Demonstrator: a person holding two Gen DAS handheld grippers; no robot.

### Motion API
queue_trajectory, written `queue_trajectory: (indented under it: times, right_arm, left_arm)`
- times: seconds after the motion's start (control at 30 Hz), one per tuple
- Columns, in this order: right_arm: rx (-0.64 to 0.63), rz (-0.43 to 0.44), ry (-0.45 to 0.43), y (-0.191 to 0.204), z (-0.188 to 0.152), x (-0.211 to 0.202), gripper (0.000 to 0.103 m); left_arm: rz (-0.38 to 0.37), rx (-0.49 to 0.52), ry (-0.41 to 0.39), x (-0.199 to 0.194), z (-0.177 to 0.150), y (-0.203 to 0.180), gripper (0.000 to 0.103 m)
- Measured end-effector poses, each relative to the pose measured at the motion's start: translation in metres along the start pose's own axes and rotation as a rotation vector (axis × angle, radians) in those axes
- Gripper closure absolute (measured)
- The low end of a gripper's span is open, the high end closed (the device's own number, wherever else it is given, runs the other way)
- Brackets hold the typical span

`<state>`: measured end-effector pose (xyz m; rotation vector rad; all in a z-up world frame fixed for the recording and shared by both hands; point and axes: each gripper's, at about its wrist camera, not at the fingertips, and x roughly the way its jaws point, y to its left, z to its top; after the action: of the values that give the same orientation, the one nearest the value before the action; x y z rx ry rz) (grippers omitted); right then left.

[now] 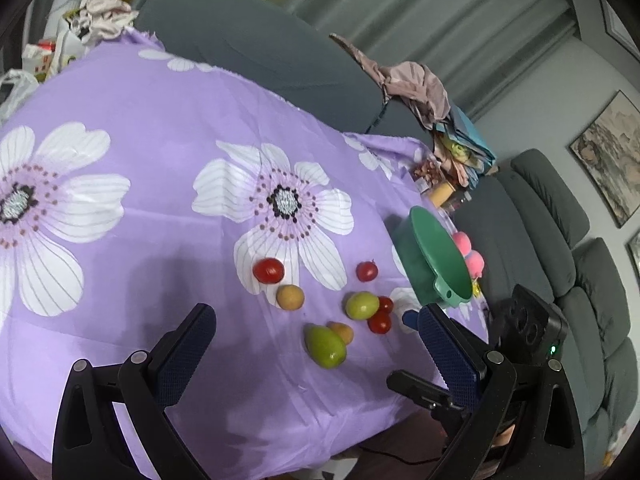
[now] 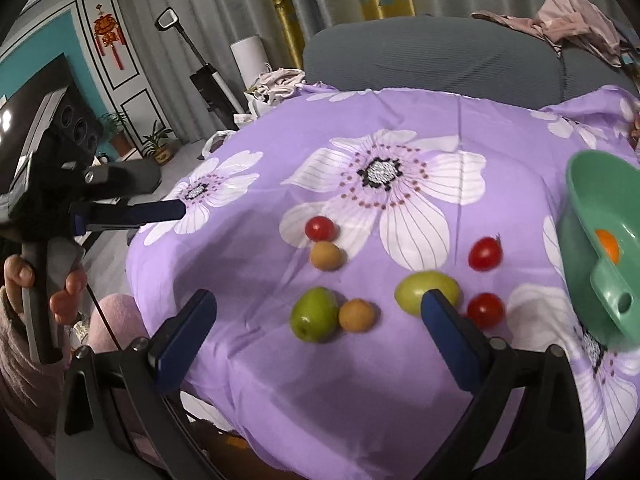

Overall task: Organize fruits
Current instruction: 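Move the left tool toward the large green mango among the fruits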

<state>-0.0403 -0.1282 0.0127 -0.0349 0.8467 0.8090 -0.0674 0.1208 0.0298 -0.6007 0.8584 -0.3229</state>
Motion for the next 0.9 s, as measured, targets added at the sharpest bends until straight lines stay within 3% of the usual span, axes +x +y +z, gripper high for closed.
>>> queue_trajectory:
  times: [0.27,0.57,0.63,0.7,0.9]
  right_arm:
    - [-0.059,0.006,0.015,0.008,-0.009,0.005,0.0]
    - [-0.017,0.07,0.037,0.002,-0.015,0.017,0.002]
    - [-0.001,0.102,0.051,0.002,-0.018,0.021,0.008]
    - [0.017,0.127,0.07,0.003,-0.02,0.027,0.022]
    - [0.038,0.14,0.104,0.006,-0.021,0.041,0.03]
  left_arm:
    - [0.012,-0.01,0.056,0.019,-0.001,0.007,0.003]
    - [0.01,0.031,0.172,0.055,-0.01,-0.004,0.003]
    - [-0.007,0.027,0.189,0.063,-0.011,-0.006,0.003]
    - [-0.024,0.027,0.203,0.068,-0.013,-0.008,0.003]
    - [0.001,0.059,0.254,0.084,-0.016,-0.012,0.007]
